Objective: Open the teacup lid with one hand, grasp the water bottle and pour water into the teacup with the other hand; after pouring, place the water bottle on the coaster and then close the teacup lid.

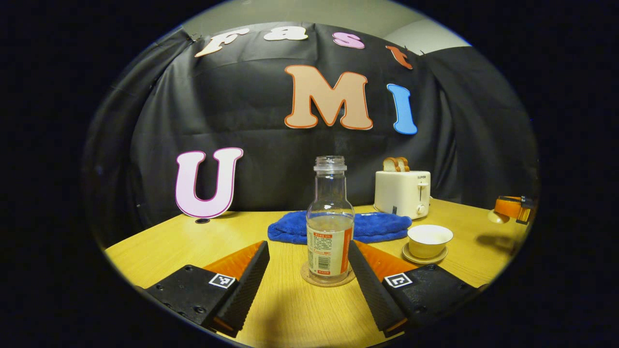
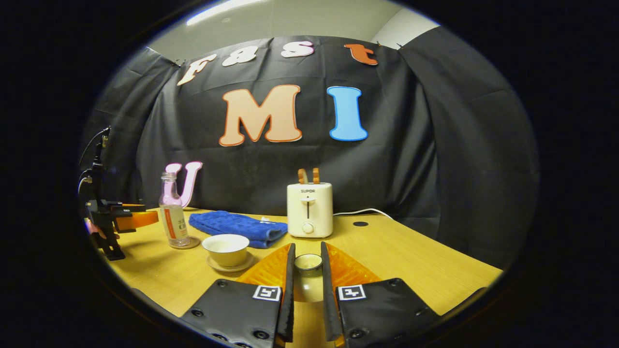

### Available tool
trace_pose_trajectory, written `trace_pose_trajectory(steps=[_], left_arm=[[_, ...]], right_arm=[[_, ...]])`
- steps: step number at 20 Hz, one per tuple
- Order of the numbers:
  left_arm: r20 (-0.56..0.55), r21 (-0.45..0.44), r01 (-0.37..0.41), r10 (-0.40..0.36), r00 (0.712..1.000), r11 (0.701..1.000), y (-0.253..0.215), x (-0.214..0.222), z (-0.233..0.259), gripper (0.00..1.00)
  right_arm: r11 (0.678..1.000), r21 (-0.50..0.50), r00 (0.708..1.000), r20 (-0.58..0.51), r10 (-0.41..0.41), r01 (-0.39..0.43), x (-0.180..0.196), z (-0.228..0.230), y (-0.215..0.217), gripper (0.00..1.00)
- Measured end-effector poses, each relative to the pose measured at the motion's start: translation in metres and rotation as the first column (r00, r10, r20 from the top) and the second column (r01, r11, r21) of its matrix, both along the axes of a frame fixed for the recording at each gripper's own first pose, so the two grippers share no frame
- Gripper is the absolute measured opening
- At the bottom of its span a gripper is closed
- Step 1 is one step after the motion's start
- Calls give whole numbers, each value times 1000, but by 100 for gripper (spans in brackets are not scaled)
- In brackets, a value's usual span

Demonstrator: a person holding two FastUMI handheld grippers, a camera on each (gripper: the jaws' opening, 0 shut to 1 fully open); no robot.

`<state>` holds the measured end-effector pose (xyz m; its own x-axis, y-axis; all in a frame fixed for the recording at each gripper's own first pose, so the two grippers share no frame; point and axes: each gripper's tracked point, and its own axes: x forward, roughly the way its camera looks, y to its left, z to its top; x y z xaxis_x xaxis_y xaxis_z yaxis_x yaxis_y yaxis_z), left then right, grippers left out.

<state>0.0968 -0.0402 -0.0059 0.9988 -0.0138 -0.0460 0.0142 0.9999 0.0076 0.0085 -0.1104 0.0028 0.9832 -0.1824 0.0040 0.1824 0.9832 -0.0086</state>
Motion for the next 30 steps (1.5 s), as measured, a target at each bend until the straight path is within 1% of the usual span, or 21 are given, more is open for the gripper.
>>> trace_pose_trajectory(steps=[1, 3, 6, 10, 12, 17, 21, 26, 30], left_arm=[[28, -2, 1, -1, 1000, 1000, 1, -1, 5, 95], [14, -2, -7, 7, 1000, 1000, 5, -9, 3, 95], [20, -2, -29, 29, 999, 1000, 16, -9, 7, 95], [22, 1, -57, 57, 998, 998, 22, -7, 8, 95], [22, 1, -58, 58, 998, 998, 21, -7, 8, 96], [23, 0, -59, 59, 998, 998, 21, -7, 7, 95], [24, 0, -59, 59, 998, 998, 21, -7, 7, 95], [24, -1, -59, 59, 998, 998, 21, -7, 7, 96], [24, -1, -60, 60, 998, 998, 20, -6, 7, 96]], right_arm=[[1000, 1, 1000, -1, 26, -26, 4, -1, 8, 29], [997, 4, 997, -6, 82, -82, 16, -2, 25, 29], [988, 8, 988, -8, 154, -154, 36, -3, 49, 28], [962, 13, 962, -14, 274, -274, 64, -5, 87, 28], [952, 16, 952, -15, 305, -305, 79, -6, 98, 28], [934, 20, 934, -19, 357, -356, 104, -7, 121, 29], [924, 30, 921, -68, 383, -381, 117, -16, 133, 29], [922, 38, 912, -136, 387, -386, 125, -26, 136, 28], [927, 50, 912, -170, 374, -371, 130, -31, 134, 29]])
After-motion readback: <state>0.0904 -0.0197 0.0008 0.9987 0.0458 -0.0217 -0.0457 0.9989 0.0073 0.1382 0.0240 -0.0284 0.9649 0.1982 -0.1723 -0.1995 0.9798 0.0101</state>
